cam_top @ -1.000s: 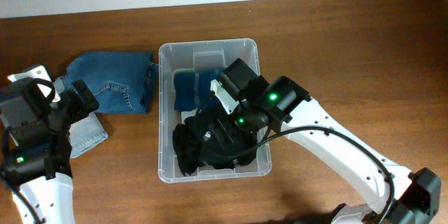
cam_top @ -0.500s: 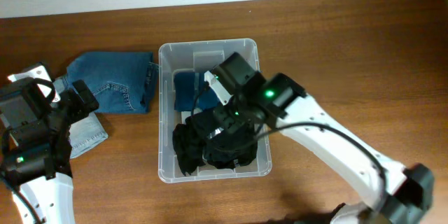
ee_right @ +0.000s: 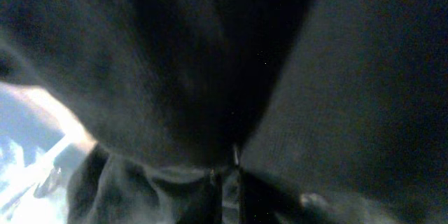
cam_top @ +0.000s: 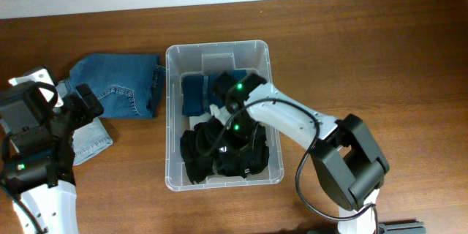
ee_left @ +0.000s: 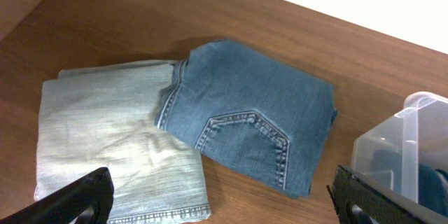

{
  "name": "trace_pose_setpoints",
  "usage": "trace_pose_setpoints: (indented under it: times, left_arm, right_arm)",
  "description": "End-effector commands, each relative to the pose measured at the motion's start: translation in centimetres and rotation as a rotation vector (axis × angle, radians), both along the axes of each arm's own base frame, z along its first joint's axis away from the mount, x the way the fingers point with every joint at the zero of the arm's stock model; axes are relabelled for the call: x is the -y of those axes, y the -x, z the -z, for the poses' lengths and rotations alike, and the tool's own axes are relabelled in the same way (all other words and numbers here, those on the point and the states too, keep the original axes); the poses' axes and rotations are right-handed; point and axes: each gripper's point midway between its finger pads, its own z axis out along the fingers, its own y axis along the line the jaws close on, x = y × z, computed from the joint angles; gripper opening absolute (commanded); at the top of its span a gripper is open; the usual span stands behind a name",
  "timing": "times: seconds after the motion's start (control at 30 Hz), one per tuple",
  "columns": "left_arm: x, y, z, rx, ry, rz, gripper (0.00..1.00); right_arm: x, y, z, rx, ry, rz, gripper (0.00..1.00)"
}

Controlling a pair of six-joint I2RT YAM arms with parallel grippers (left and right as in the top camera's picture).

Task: Pack container
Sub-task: 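Lay the small black clothes on top of the black pile in box, then raise the right arm aside and grasp the dark-blue jeans with left gripper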

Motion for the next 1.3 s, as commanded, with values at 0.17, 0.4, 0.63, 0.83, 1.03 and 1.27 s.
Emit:
trace_pose_setpoints:
  times: [0.17, 0.4, 0.63, 0.83, 1.03, 1.27]
  left_arm:
    - [-3.6, 0.9, 0.8, -0.054, -0.042, -0.168, 0.99]
    - [-7.0, 0.3, 6.6, -0.162, 0.149, -0.189, 0.99]
    - [1.5, -4.2, 14.7, -0.317, 0.528, -0.081, 0.99]
    - [6.4, -5.2, 21.3, -0.477, 0.667, -0.291, 0.99]
    - [6.0, -4.4, 22.2, -0.484, 0.684, -0.426, 0.99]
    - [5.2, -3.1, 24.7, -0.465, 0.661, -0.503, 0.99]
  right_arm:
    - [2.2, -8.2, -14.8, 0.314, -0.132, 0.064, 0.84]
    - [5.0, -9.1, -16.8, 0.316, -0.118, 0.138, 0.99]
    - [7.5, -10.5, -16.6, 0.337, -0.073, 0.199, 0.98]
    - [7.9, -10.3, -16.6, 0.326, -0.065, 0.205, 0.99]
    - [8.1, -10.4, -16.5, 0.331, -0.054, 0.205, 0.99]
    - [8.2, -10.4, -16.5, 0.333, -0.048, 0.205, 0.99]
